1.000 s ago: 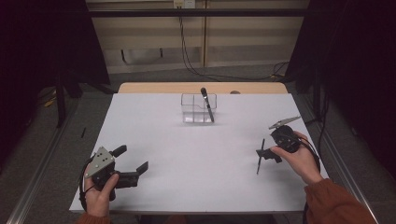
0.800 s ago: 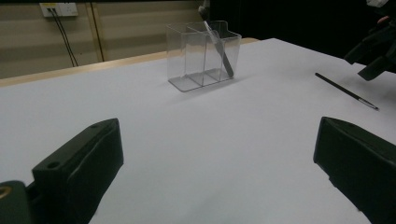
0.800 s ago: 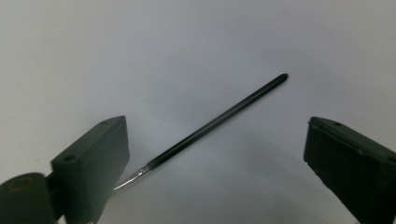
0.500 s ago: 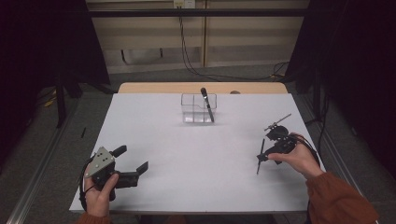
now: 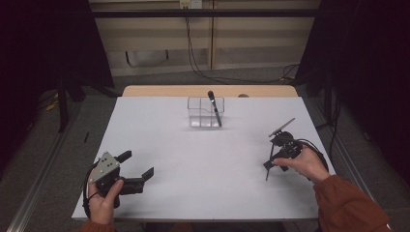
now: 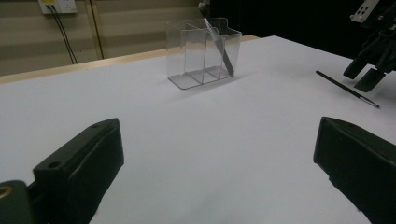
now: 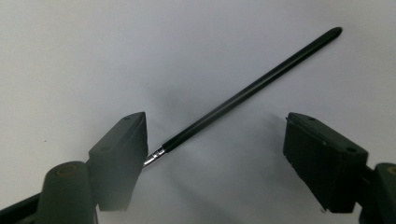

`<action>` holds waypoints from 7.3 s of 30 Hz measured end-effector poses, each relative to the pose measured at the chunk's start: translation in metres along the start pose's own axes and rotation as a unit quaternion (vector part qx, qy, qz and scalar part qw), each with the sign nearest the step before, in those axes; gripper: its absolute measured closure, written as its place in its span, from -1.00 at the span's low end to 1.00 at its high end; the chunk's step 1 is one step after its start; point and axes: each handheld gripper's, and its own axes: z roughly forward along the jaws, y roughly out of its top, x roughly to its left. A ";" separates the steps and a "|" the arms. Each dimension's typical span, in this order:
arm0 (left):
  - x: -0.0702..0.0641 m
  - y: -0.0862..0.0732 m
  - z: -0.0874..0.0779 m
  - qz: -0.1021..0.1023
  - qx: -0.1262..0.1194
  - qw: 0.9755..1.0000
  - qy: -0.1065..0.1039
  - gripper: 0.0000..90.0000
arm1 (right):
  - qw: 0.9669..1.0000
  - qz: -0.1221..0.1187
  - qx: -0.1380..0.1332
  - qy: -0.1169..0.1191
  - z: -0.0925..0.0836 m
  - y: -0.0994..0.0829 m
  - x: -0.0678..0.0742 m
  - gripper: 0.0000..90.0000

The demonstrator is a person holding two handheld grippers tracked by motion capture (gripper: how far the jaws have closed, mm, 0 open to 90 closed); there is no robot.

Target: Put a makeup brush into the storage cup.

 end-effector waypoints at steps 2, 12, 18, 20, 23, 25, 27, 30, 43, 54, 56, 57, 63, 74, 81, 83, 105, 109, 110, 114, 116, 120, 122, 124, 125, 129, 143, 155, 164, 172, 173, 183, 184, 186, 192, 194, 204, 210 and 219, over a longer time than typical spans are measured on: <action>0.000 0.000 0.000 0.000 0.000 1.000 0.000 -0.96 | 1.000 -0.003 0.006 0.001 0.002 0.000 0.001 -0.46; 0.000 0.000 0.000 0.000 -0.001 1.000 -0.002 -0.96 | 0.999 -0.026 0.030 -0.022 0.011 0.005 0.012 -0.37; 0.000 0.000 0.000 0.002 0.002 1.000 -0.004 -0.96 | 0.998 -0.033 0.039 -0.040 0.012 0.005 0.017 -0.28; -0.001 0.000 -0.001 0.002 0.001 1.000 -0.005 -0.96 | 0.998 -0.034 0.045 -0.041 0.012 0.007 0.017 -0.24; -0.001 0.000 -0.001 0.000 -0.002 1.000 -0.006 -0.96 | 0.997 -0.034 0.055 -0.041 0.012 0.009 0.018 -0.19; 0.000 0.000 -0.002 0.002 -0.002 1.000 -0.004 -0.96 | 0.997 -0.035 0.062 -0.039 0.012 0.011 0.018 -0.15; 0.000 0.000 -0.003 0.000 -0.004 1.000 -0.004 -0.96 | 0.996 -0.042 0.065 -0.039 0.012 0.011 0.019 -0.09; 0.000 -0.001 -0.003 0.000 -0.005 1.000 -0.004 -0.96 | 0.996 -0.046 0.068 -0.037 0.011 0.012 0.020 0.02; -0.001 0.000 -0.003 0.003 -0.004 1.000 -0.006 -0.96 | 0.995 -0.049 0.080 -0.035 0.010 0.014 0.019 0.47; -0.001 -0.001 -0.003 0.003 -0.004 1.000 -0.006 -0.96 | 0.996 -0.040 0.074 -0.024 0.009 0.014 0.012 0.92; -0.001 -0.001 -0.003 0.004 -0.003 1.000 -0.006 -0.96 | 0.996 -0.040 0.076 -0.022 0.009 0.014 0.011 0.92; -0.001 -0.001 -0.003 0.003 -0.004 1.000 -0.006 -0.96 | 0.996 -0.041 0.076 -0.023 0.009 0.015 0.011 0.92; 0.000 -0.001 -0.003 0.000 -0.002 1.000 -0.003 -0.96 | 0.996 -0.041 0.079 -0.018 0.009 0.016 0.010 0.92; 0.000 -0.002 -0.003 -0.003 -0.002 1.000 0.001 -0.96 | 0.997 -0.050 0.055 -0.017 0.005 0.012 0.011 0.93; 0.001 -0.002 -0.004 0.000 -0.001 1.000 0.001 -0.96 | 0.999 -0.041 0.010 -0.003 -0.007 0.010 0.010 0.92; 0.001 -0.002 -0.003 0.000 -0.001 1.000 0.001 -0.95 | 0.999 -0.038 -0.013 0.004 -0.012 0.008 0.008 0.92; 0.000 -0.001 -0.004 0.001 -0.003 1.000 0.001 -0.96 | 0.964 -0.029 -0.255 0.072 -0.027 -0.022 -0.004 0.92; 0.000 -0.001 -0.004 0.001 -0.005 1.000 0.005 -0.97 | 0.954 -0.038 -0.289 0.076 -0.026 -0.024 -0.001 0.92; 0.000 -0.001 -0.005 0.001 -0.005 1.000 0.010 -0.96 | 0.950 -0.039 -0.299 0.077 -0.026 -0.024 -0.001 0.92; 0.002 -0.002 -0.005 -0.004 -0.007 1.000 0.012 -0.96 | 0.940 -0.029 -0.327 0.086 -0.025 -0.025 -0.002 0.92; 0.002 -0.001 -0.005 -0.001 -0.007 1.000 0.008 -0.96 | 0.935 -0.024 -0.342 0.087 -0.024 -0.026 -0.003 0.92; 0.000 -0.001 -0.005 0.002 -0.007 1.000 0.004 -0.96 | 0.922 -0.024 -0.374 0.093 -0.028 -0.030 -0.004 0.92; 0.000 -0.001 -0.005 0.003 -0.007 1.000 0.006 -0.96 | 0.917 -0.023 -0.384 0.100 -0.030 -0.031 -0.005 0.92; 0.000 -0.001 -0.006 0.001 -0.008 1.000 0.005 -0.96 | 0.914 -0.022 -0.391 0.106 -0.030 -0.033 -0.005 0.92; 0.000 -0.001 -0.006 0.001 -0.008 1.000 0.005 -0.96 | 0.913 -0.027 -0.392 0.111 -0.029 -0.033 -0.004 0.92; 0.000 -0.001 -0.005 0.003 -0.006 1.000 0.003 -0.96 | 0.910 -0.041 -0.395 0.120 -0.028 -0.033 -0.001 0.92; 0.000 -0.001 -0.005 0.003 -0.004 1.000 0.002 -0.96 | 0.908 -0.090 -0.382 0.148 -0.027 -0.025 0.024 0.92; 0.000 -0.001 -0.005 0.003 -0.003 1.000 0.000 -0.96 | 0.905 -0.126 -0.370 0.169 -0.024 -0.020 0.047 0.92; 0.000 -0.002 -0.005 0.003 -0.003 1.000 0.001 -0.96 | 0.903 -0.145 -0.362 0.182 -0.021 -0.013 0.059 0.92; -0.001 -0.001 -0.005 0.004 -0.004 1.000 -0.001 -0.96 | 0.900 -0.167 -0.351 0.196 -0.018 -0.003 0.076 0.92; -0.001 -0.001 -0.005 0.003 -0.004 1.000 -0.001 -0.96 | 0.900 -0.170 -0.349 0.197 -0.018 -0.002 0.078 0.92; 0.001 -0.001 -0.006 0.002 -0.007 1.000 0.001 -0.96 | 0.903 -0.181 -0.331 0.205 -0.017 0.012 0.088 0.92; 0.001 -0.001 -0.006 0.002 -0.006 1.000 0.000 -0.96 | 0.903 -0.183 -0.329 0.206 -0.017 0.013 0.089 0.92; 0.001 -0.001 -0.005 0.002 -0.006 1.000 0.000 -0.96 | 0.904 -0.185 -0.325 0.206 -0.019 0.016 0.090 0.92; 0.001 -0.001 -0.005 0.001 -0.006 1.000 0.000 -0.96 | 0.911 -0.192 -0.298 0.209 -0.020 0.024 0.090 0.92; 0.001 -0.001 -0.005 0.003 -0.006 1.000 -0.001 -0.96 | 0.916 -0.192 -0.281 0.214 -0.019 0.025 0.091 0.92; 0.001 -0.001 -0.006 0.001 -0.007 1.000 0.001 -0.96 | 0.927 -0.225 -0.226 0.197 -0.024 0.033 0.099 0.92; 0.002 -0.001 -0.007 0.001 -0.007 1.000 0.002 -0.96 | 0.934 -0.243 -0.183 0.188 -0.022 0.034 0.103 0.92; 0.006 0.002 -0.010 -0.005 -0.007 1.000 0.010 -0.96 | 0.934 -0.291 -0.105 0.181 -0.015 0.040 0.112 0.92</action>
